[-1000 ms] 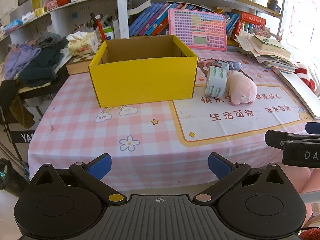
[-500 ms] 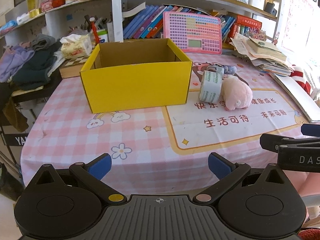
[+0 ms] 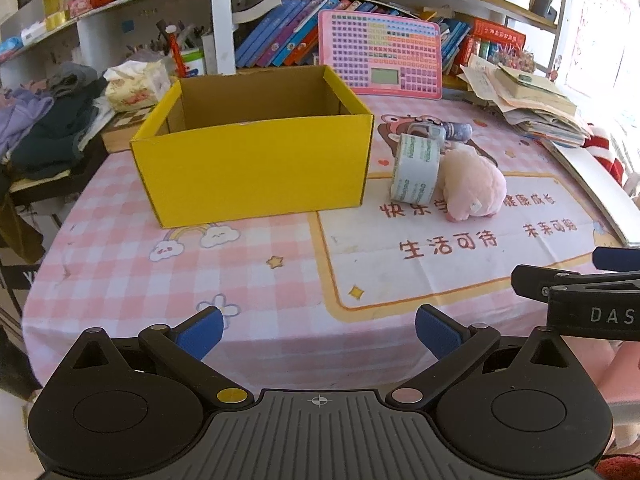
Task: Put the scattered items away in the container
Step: 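Reach the left tool to the tape roll while the right tool reaches the pink pig, then close the left gripper on the tape roll while the right gripper grasps the pink pig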
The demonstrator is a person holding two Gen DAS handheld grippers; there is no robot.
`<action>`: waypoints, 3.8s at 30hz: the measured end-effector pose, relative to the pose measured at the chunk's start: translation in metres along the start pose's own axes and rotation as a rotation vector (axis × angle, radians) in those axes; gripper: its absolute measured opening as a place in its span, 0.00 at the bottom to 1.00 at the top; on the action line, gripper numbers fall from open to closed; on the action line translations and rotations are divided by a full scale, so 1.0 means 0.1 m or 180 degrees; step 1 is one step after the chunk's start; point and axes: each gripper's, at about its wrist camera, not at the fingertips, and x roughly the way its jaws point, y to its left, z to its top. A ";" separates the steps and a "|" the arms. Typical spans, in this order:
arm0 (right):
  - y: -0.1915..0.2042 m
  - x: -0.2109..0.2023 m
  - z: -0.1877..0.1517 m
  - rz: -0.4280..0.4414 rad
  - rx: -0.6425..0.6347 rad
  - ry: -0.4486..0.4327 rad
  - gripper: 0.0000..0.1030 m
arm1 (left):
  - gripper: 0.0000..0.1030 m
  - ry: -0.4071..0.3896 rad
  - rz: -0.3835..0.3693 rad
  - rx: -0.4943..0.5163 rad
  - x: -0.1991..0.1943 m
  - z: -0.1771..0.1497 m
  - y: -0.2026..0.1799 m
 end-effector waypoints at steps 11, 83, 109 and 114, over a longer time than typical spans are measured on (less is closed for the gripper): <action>-0.26 0.38 0.24 0.0034 -0.0023 0.0123 0.89 | 0.96 0.0041 -0.0134 0.0098 0.38 0.26 -0.26; -1.46 1.69 1.15 0.0810 0.0054 0.0511 0.56 | 0.39 0.0392 -0.0273 -0.1005 1.57 1.33 -0.85; -1.29 1.66 0.99 0.0531 -0.0037 0.0742 0.68 | 0.39 0.0075 -0.0743 -0.0944 1.02 1.19 -0.74; -1.21 1.63 0.97 0.0429 -0.0003 0.0745 0.59 | 0.39 0.0030 -0.0809 -0.1032 0.91 1.07 -0.54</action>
